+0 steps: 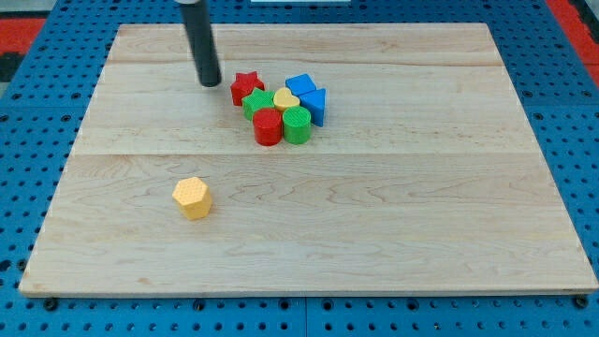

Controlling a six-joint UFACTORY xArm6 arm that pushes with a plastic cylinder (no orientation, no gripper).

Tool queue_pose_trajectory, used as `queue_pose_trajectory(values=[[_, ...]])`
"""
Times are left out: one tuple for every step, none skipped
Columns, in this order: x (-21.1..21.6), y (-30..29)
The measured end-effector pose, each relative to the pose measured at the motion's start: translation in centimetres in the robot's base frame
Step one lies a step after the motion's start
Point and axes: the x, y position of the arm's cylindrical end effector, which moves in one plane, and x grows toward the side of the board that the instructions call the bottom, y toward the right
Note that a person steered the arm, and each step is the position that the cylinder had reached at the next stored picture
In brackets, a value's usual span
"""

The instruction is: Slightly push the red star left side of the blue cube

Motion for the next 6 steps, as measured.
queue_pose_trajectory(values=[[-0.1, 4.9], [-0.5, 7.1], [-2.8, 6.8], [-6.3, 6.8], [-5.1, 0.3], [5.5, -5.3]])
